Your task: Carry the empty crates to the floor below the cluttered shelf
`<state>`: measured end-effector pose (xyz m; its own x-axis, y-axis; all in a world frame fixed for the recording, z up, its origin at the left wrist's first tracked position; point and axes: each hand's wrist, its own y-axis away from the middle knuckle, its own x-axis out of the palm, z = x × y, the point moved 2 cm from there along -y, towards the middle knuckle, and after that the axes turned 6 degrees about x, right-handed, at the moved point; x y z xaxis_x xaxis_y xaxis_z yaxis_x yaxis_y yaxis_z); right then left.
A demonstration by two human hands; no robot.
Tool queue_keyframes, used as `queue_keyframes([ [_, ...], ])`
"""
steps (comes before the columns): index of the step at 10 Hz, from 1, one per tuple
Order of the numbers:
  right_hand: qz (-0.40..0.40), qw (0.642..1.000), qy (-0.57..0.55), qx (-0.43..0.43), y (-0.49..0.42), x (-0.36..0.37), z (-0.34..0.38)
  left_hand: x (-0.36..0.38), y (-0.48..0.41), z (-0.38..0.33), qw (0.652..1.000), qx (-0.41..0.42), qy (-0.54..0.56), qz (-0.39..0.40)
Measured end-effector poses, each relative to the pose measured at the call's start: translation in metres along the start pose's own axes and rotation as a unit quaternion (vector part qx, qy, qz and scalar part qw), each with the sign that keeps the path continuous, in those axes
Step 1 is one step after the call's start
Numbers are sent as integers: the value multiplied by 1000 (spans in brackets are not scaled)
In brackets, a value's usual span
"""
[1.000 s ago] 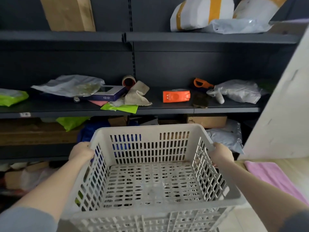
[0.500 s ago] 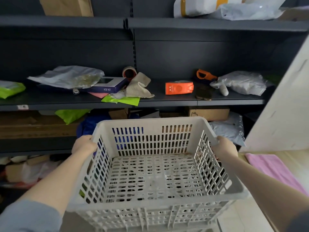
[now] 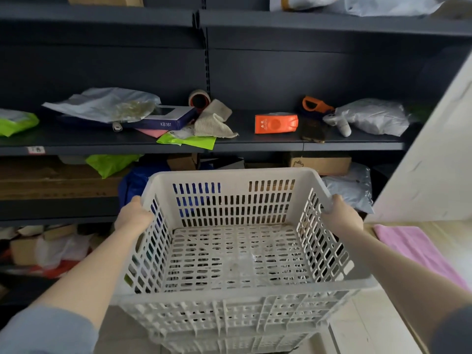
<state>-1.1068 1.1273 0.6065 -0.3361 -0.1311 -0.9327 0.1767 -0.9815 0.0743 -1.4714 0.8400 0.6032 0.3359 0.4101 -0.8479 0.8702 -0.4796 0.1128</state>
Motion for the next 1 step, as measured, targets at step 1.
queue_keyframes([
  [1, 3, 999, -35, -13, 5, -15, 8, -9, -2, -4, 1000, 13, 23, -17],
])
